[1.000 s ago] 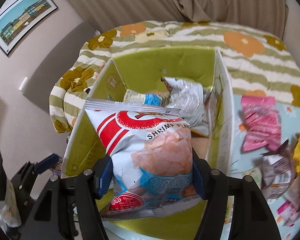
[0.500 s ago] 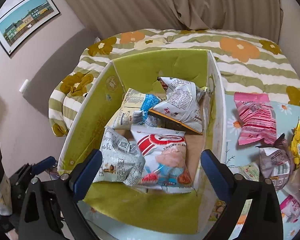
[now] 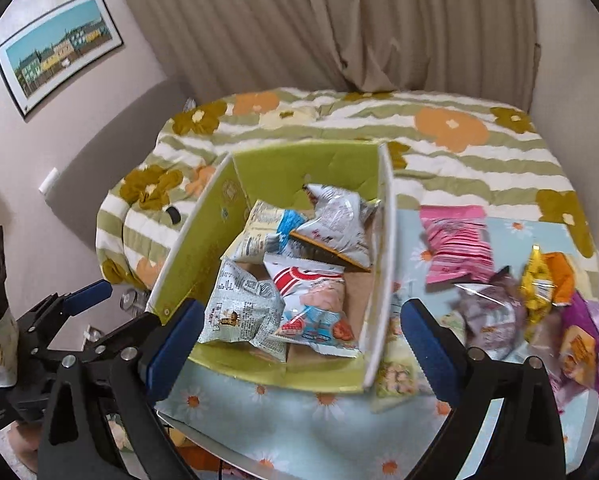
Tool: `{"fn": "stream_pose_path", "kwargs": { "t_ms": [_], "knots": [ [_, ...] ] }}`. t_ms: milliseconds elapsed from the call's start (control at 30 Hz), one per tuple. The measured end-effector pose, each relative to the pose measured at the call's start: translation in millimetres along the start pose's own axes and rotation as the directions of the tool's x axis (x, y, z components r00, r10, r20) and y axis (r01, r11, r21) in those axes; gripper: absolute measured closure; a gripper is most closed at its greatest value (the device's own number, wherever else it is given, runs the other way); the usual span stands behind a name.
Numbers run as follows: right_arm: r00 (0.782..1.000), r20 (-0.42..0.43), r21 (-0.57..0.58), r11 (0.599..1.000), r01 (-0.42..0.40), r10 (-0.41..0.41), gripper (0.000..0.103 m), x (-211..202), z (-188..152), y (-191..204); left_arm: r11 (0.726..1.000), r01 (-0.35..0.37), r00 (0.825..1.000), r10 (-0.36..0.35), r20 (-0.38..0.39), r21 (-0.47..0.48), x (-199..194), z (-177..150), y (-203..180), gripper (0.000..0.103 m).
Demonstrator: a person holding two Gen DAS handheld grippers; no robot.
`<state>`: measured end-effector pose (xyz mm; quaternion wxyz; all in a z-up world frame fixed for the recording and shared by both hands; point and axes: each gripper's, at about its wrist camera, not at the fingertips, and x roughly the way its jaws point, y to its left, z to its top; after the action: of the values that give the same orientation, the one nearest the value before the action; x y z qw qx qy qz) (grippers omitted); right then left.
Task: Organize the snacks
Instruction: 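Withdraw both tools from the box back toward the remaining snacks, then grasp the brown-grey bag with the left gripper while the right gripper grasps the purple MPN bag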
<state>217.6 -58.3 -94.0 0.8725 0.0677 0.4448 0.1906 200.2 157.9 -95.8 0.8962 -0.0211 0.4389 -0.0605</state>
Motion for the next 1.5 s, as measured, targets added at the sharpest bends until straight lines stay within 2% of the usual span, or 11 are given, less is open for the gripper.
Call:
{"fn": "stream_pose_path", "kwargs": {
  "t_ms": [300,500,667,900,1100,1333,1500],
  "knots": [
    [0.987,0.130,0.032,0.996,0.089,-0.093,0.005,-74,-22,-41,0.996,0.061,0.997,-0.064,0.041,0.058,-18,-2,-63,0.008],
    [0.972,0.160,-0.010,0.985,0.175,-0.171,0.005,-110,-35,-88,0.995,0.096,0.995,-0.097,0.033,0.033,-12,-5,-124,0.008],
    [0.972,0.149,-0.041,0.981,0.190,-0.182,0.005,-126,-46,-135,0.994,0.107,0.994,-0.107,0.030,0.011,-1,-11,-181,0.008],
    [0.980,0.105,-0.084,0.981,0.178,-0.169,0.005,-128,-58,-191,0.994,0.100,0.995,-0.100,0.007,-0.042,25,-19,-239,0.008],
    [0.988,0.032,-0.093,0.984,0.153,-0.151,0.005,-111,-66,-235,0.992,0.093,0.995,-0.095,-0.024,-0.083,56,-25,-266,0.008],
    [0.989,-0.034,-0.043,0.988,0.145,-0.147,0.005,-79,-71,-272,0.993,0.100,0.991,-0.104,-0.083,-0.058,105,-18,-282,0.008],
    [0.988,-0.075,-0.010,0.990,0.138,-0.138,0.005,-62,-70,-285,0.993,0.113,0.985,-0.115,-0.128,-0.021,143,-12,-285,0.008]
  ]
}}
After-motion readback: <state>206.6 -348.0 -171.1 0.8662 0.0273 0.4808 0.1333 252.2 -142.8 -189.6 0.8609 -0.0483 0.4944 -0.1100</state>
